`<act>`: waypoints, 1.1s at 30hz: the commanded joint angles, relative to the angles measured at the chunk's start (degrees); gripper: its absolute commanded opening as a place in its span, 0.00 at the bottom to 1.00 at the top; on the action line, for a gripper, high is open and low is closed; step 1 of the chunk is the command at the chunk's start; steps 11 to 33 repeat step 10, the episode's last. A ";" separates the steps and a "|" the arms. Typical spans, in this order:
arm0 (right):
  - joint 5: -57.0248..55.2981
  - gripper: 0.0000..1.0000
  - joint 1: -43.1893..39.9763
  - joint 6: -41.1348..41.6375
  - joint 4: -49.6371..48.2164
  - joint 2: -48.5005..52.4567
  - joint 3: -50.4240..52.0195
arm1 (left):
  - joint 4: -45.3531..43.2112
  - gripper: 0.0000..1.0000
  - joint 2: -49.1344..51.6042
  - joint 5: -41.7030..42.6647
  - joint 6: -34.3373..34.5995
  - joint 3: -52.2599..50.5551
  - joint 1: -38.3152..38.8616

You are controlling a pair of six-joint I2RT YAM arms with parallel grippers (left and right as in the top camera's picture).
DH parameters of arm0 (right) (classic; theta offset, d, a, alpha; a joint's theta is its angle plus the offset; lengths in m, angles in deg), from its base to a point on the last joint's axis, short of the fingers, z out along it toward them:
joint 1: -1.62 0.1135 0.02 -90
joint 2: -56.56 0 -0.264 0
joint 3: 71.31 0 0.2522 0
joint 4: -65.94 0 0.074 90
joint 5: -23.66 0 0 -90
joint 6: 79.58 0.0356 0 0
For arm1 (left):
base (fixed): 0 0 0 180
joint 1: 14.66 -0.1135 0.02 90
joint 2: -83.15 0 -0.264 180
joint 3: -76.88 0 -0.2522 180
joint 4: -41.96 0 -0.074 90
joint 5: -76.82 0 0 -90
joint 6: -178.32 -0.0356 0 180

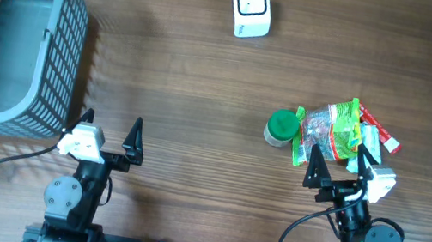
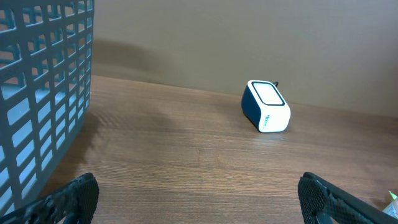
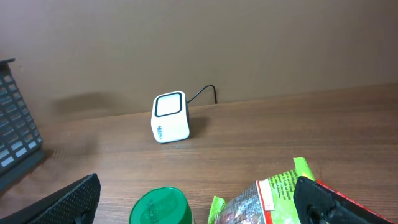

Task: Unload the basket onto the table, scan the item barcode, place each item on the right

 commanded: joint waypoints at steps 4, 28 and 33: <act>0.90 1.00 -0.39 0.83 -0.28 -0.39 0.07 | 0.48 1.00 -0.35 -0.37 -1.27 -0.17 -0.26; 0.90 1.00 -0.39 0.83 -0.28 -0.39 0.07 | 0.48 1.00 -0.35 -0.37 -1.27 -0.15 -0.26; 0.90 1.00 -0.39 0.83 -0.28 -0.39 0.07 | 0.48 1.00 -0.35 -0.37 -1.27 -0.15 -0.26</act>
